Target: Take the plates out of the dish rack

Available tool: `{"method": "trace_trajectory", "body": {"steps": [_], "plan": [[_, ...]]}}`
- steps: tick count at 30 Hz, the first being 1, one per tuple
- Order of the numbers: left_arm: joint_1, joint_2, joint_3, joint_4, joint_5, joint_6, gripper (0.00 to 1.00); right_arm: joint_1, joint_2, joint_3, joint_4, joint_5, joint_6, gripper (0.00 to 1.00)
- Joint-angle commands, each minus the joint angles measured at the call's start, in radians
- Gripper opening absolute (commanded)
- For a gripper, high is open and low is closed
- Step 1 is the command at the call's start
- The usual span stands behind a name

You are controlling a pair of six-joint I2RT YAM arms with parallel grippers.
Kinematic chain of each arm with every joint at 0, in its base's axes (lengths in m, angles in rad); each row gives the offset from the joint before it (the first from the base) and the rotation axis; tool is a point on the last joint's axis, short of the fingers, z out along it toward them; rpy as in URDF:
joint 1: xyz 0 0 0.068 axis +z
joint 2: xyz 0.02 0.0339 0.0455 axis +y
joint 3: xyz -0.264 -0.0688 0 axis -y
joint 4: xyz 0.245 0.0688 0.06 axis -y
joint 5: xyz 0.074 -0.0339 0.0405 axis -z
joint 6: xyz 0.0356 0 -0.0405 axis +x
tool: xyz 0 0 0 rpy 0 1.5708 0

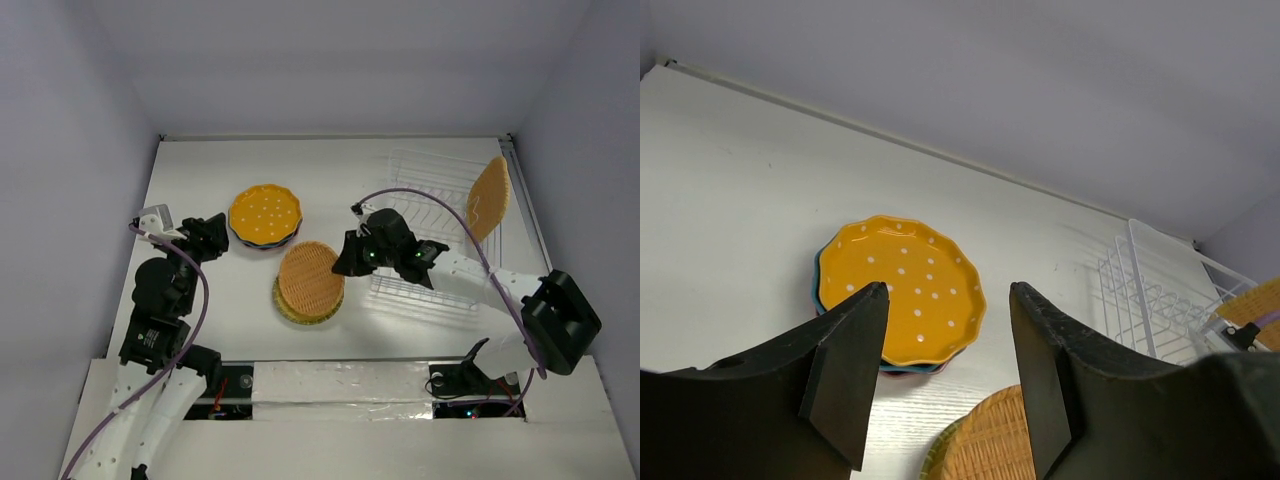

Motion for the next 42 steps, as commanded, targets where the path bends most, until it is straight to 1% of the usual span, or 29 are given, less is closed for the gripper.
{"method": "trace_trajectory", "body": {"steps": [1, 2, 4, 5, 6, 8, 9, 10, 13, 17, 19, 20, 21, 22, 23, 24, 25, 29, 30, 31, 32, 33, 34, 35, 36, 37, 39, 41, 42], "plan": [[0.015, 0.002, 0.013, 0.039, 0.004, -0.003, 0.49, 0.021, -0.002, 0.019, 0.078, 0.002, 0.007, 0.21], [0.015, 0.001, 0.013, 0.042, 0.004, -0.003, 0.49, 0.021, -0.002, 0.013, 0.049, 0.002, 0.007, 0.23], [0.038, 0.004, 0.009, 0.048, 0.004, -0.009, 0.49, 0.021, -0.002, 0.020, 0.040, 0.013, -0.005, 0.33], [0.038, 0.004, 0.008, 0.053, 0.004, -0.009, 0.48, 0.021, 0.011, 0.028, -0.017, 0.022, -0.013, 0.37], [0.047, 0.002, 0.008, 0.054, 0.004, -0.009, 0.49, 0.021, 0.015, 0.044, -0.040, 0.037, -0.019, 0.46], [0.047, 0.004, 0.006, 0.057, 0.004, -0.013, 0.49, 0.031, 0.015, 0.065, -0.110, 0.100, -0.031, 0.56], [0.056, 0.004, 0.006, 0.057, 0.004, -0.014, 0.49, 0.031, 0.007, 0.083, -0.129, 0.126, -0.033, 0.66], [0.056, 0.002, 0.006, 0.057, 0.004, -0.013, 0.49, 0.041, 0.001, 0.094, -0.169, 0.163, -0.042, 0.70], [0.056, -0.001, 0.006, 0.060, 0.004, -0.013, 0.49, 0.052, -0.019, 0.150, -0.238, 0.231, -0.054, 0.80], [0.056, -0.006, 0.006, 0.062, 0.004, -0.016, 0.49, 0.052, -0.054, 0.221, -0.321, 0.324, -0.073, 0.83], [0.056, -0.009, 0.006, 0.063, 0.004, -0.016, 0.49, 0.052, -0.096, 0.239, -0.316, 0.375, -0.067, 0.81], [0.066, -0.010, 0.006, 0.062, 0.004, -0.016, 0.49, 0.052, -0.114, 0.256, -0.307, 0.398, -0.063, 0.78], [0.066, -0.012, 0.005, 0.063, 0.004, -0.014, 0.49, 0.052, -0.133, 0.267, -0.309, 0.434, -0.062, 0.72], [0.066, -0.013, 0.005, 0.063, 0.004, -0.016, 0.49, 0.052, -0.151, 0.279, -0.319, 0.480, -0.059, 0.43], [0.066, -0.015, 0.005, 0.062, 0.004, -0.017, 0.49, 0.052, -0.186, 0.311, -0.365, 0.601, -0.054, 0.24], [0.066, -0.016, 0.005, 0.063, 0.004, -0.017, 0.49, 0.031, -0.205, 0.327, -0.393, 0.667, -0.051, 0.00], [0.066, -0.016, 0.005, 0.063, 0.004, -0.017, 0.49, 0.011, -0.220, 0.342, -0.429, 0.786, -0.044, 0.00], [0.066, -0.030, 0.005, 0.067, 0.004, -0.020, 0.47, -0.153, -0.300, 0.378, -0.596, 0.968, -0.042, 0.00], [0.066, -0.032, 0.003, 0.065, 0.004, -0.019, 0.43, -0.240, -0.329, 0.381, -0.615, 0.999, -0.042, 0.00], [0.066, -0.042, 0.005, 0.065, 0.004, -0.019, 0.41, -0.285, -0.341, 0.388, -0.626, 1.025, -0.050, 0.03], [0.066, -0.044, 0.006, 0.060, 0.004, -0.010, 0.39, -0.331, -0.352, 0.393, -0.634, 1.053, -0.091, 0.10], [0.066, -0.048, 0.012, 0.056, 0.004, -0.006, 0.29, -0.425, -0.358, 0.400, -0.637, 1.053, -0.118, 0.35], [0.066, -0.059, 0.014, 0.051, 0.004, -0.002, 0.22, -0.472, -0.345, 0.426, -0.647, 1.044, -0.143, 0.50], [0.066, -0.065, 0.016, 0.048, 0.004, 0.000, 0.15, -0.512, -0.326, 0.443, -0.693, 1.006, -0.168, 0.60], [0.066, -0.070, 0.016, 0.045, 0.004, 0.001, 0.03, -0.538, -0.311, 0.453, -0.704, 1.006, -0.180, 0.74], [0.066, -0.073, 0.016, 0.045, 0.004, 0.001, 0.00, -0.575, -0.289, 0.453, -0.707, 1.012, -0.192, 0.79], [0.066, -0.079, 0.016, 0.045, 0.004, 0.001, 0.00, -0.616, -0.272, 0.430, -0.691, 0.970, -0.229, 0.80], [0.066, -0.078, 0.016, 0.044, 0.004, 0.001, 0.00, -0.693, -0.237, 0.416, -0.669, 0.900, -0.255, 0.79], [0.066, -0.075, 0.016, 0.044, 0.004, 0.003, 0.03, -0.710, -0.220, 0.419, -0.663, 0.883, -0.267, 0.74]]}}
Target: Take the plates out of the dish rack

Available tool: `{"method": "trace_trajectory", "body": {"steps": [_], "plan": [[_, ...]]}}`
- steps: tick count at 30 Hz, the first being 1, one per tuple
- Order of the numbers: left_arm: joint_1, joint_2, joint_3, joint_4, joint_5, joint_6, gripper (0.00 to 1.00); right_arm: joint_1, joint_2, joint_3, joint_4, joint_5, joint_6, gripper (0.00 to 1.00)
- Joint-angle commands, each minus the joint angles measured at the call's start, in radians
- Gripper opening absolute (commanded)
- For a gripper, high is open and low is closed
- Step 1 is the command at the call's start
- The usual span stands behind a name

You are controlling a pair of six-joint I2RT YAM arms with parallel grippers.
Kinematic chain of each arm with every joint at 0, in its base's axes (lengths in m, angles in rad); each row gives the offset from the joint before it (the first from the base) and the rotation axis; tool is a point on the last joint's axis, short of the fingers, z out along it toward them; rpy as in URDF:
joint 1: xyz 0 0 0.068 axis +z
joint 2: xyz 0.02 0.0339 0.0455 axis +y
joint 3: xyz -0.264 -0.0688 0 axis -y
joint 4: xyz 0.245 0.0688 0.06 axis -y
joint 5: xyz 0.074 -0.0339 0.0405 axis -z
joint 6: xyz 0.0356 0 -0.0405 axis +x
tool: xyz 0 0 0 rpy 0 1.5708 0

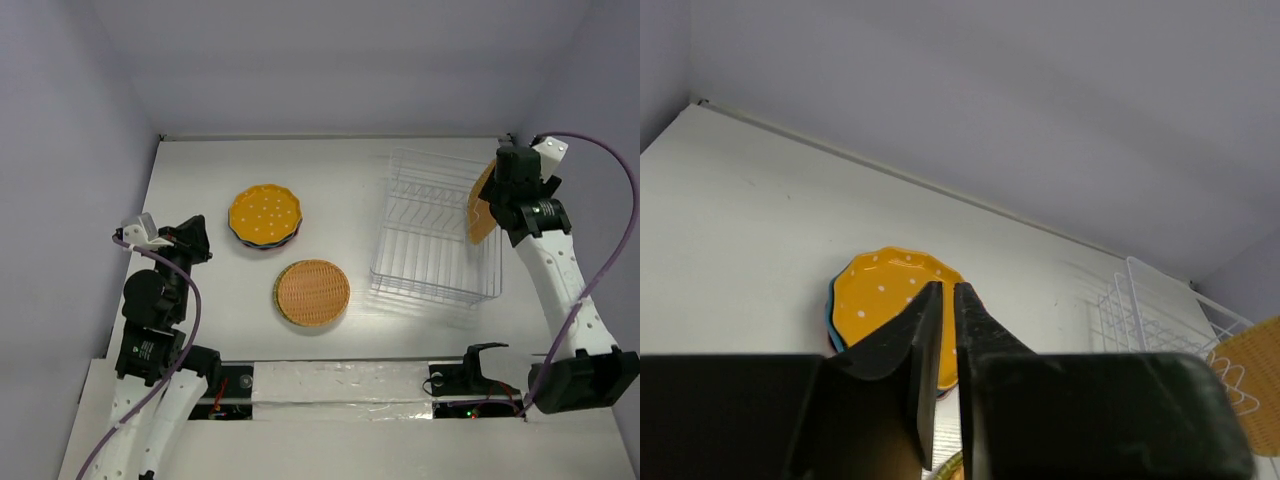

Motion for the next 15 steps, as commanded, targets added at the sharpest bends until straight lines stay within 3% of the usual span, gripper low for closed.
{"method": "trace_trajectory", "body": {"steps": [1, 3, 6, 12, 15], "plan": [[0.003, 0.000, 0.016, 0.036, 0.004, 0.007, 0.08, -0.077, 0.057, 0.007, -0.007, -0.067, -0.086, 0.73], [0.003, 0.006, 0.016, 0.039, 0.004, 0.009, 0.21, -0.097, 0.128, 0.053, -0.017, -0.102, -0.097, 0.72], [0.003, 0.009, 0.016, 0.039, 0.004, 0.010, 0.28, -0.109, 0.224, 0.119, -0.002, -0.159, -0.148, 0.69], [0.003, -0.001, 0.020, 0.027, 0.004, 0.020, 0.30, -0.118, 0.329, 0.155, 0.039, -0.163, -0.258, 0.60], [0.003, -0.007, 0.020, 0.030, 0.004, 0.021, 0.30, -0.118, 0.355, 0.150, 0.047, -0.145, -0.273, 0.45]]}}
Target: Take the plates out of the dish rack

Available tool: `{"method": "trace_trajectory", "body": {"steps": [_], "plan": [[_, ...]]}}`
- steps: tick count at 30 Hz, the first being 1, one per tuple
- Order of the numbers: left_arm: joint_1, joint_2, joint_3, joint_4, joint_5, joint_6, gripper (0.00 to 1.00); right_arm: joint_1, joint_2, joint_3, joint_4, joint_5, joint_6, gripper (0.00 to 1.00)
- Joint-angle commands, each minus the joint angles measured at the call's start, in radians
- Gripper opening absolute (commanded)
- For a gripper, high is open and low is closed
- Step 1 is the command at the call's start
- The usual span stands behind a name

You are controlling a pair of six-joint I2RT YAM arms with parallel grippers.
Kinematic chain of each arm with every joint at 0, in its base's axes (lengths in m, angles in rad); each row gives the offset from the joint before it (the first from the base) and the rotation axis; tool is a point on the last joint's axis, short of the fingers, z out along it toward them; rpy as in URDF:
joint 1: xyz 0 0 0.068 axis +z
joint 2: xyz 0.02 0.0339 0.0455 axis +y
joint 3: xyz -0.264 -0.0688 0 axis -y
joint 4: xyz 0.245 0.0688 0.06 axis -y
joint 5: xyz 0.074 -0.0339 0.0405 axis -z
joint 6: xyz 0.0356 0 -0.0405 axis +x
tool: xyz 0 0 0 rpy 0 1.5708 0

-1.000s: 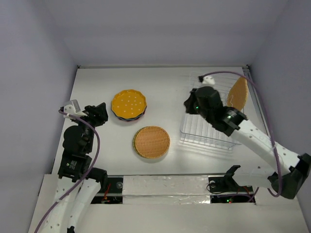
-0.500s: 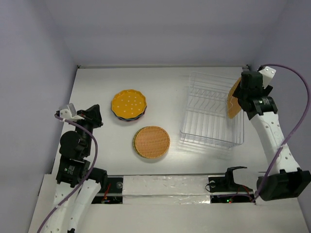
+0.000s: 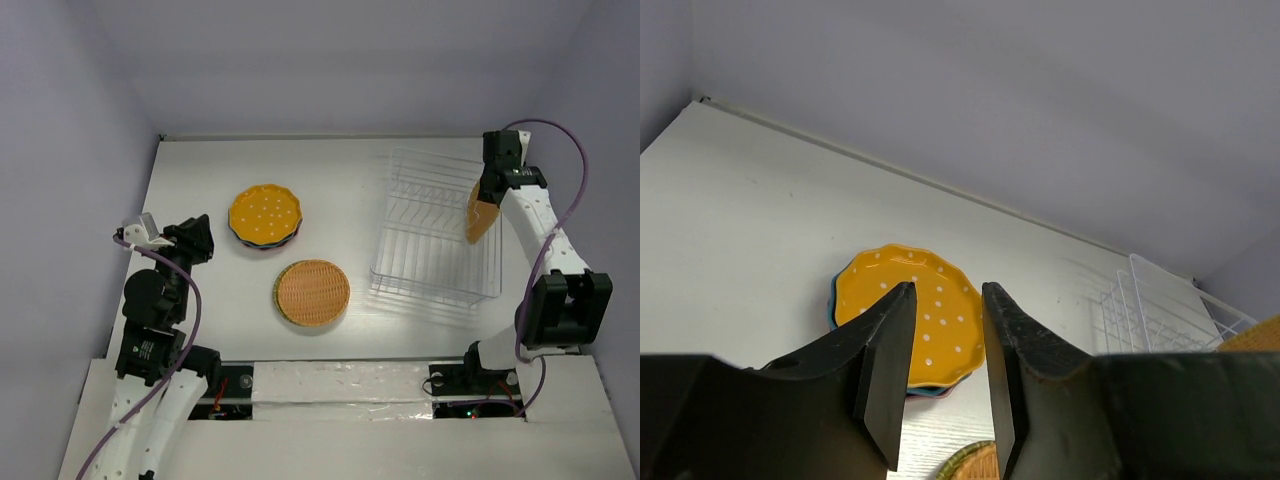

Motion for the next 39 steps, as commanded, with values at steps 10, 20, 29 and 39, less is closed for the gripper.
{"method": "trace_trajectory", "body": {"steps": [10, 20, 29, 39], "plan": [[0.003, -0.004, 0.019, 0.038, 0.003, 0.012, 0.30, -0.007, 0.005, 0.093, 0.029, 0.113, -0.127, 0.00], [0.022, 0.012, 0.016, 0.047, 0.003, 0.006, 0.37, -0.007, -0.135, 0.311, -0.016, -0.048, -0.096, 0.00], [0.022, 0.018, 0.014, 0.045, 0.003, 0.007, 0.47, 0.264, -0.424, 0.123, 0.145, -0.450, 0.289, 0.00], [0.022, 0.049, 0.017, 0.036, 0.003, 0.006, 0.49, 0.839, -0.542, -0.422, 0.799, -0.513, 0.669, 0.00]]}}
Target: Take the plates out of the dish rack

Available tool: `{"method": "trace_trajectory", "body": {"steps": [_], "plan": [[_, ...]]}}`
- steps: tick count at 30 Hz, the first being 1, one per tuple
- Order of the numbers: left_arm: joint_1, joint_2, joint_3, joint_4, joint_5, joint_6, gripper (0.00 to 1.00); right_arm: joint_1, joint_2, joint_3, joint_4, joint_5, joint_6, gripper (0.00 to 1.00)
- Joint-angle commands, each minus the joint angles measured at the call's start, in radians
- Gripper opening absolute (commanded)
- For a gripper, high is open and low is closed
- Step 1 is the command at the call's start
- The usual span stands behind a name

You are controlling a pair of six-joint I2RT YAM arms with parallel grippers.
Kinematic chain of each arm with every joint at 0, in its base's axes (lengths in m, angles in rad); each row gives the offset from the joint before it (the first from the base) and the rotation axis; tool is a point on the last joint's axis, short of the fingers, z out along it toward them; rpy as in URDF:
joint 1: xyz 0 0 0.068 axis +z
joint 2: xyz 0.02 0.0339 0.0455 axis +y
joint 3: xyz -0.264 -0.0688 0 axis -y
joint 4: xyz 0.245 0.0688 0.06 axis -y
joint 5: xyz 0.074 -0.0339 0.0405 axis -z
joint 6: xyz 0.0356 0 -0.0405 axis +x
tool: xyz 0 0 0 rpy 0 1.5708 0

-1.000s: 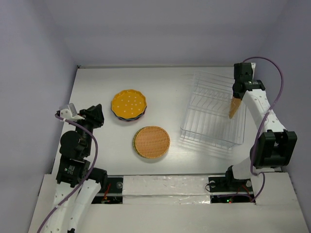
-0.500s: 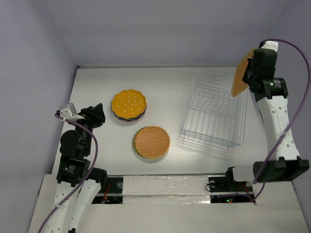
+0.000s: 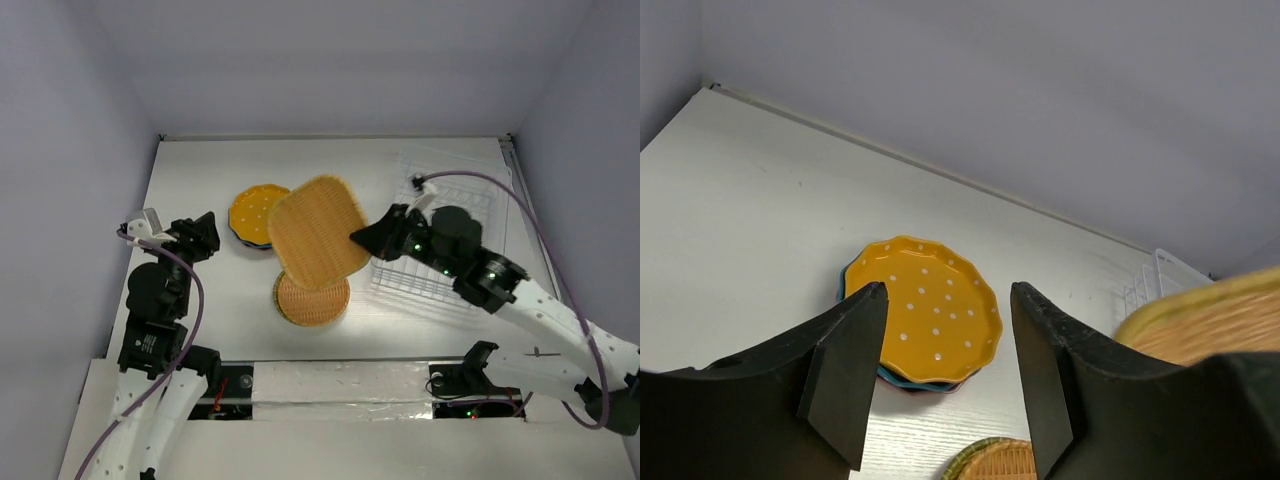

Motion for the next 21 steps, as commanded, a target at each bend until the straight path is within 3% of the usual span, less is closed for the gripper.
{"method": "trace_trajectory", "body": {"steps": [1, 9, 21], "plan": [[0.008, 0.020, 0.017, 0.037, 0.003, 0.008, 0.49, 0.122, 0.046, -0.074, 0.354, 0.030, 0.165, 0.00], [0.008, 0.041, 0.014, 0.031, 0.003, -0.001, 0.70, 0.216, 0.227, -0.201, 0.502, 0.056, 0.257, 0.00], [0.008, 0.070, 0.014, 0.034, 0.003, -0.003, 0.73, 0.216, 0.267, -0.344, 0.441, 0.206, 0.320, 0.00]]}}
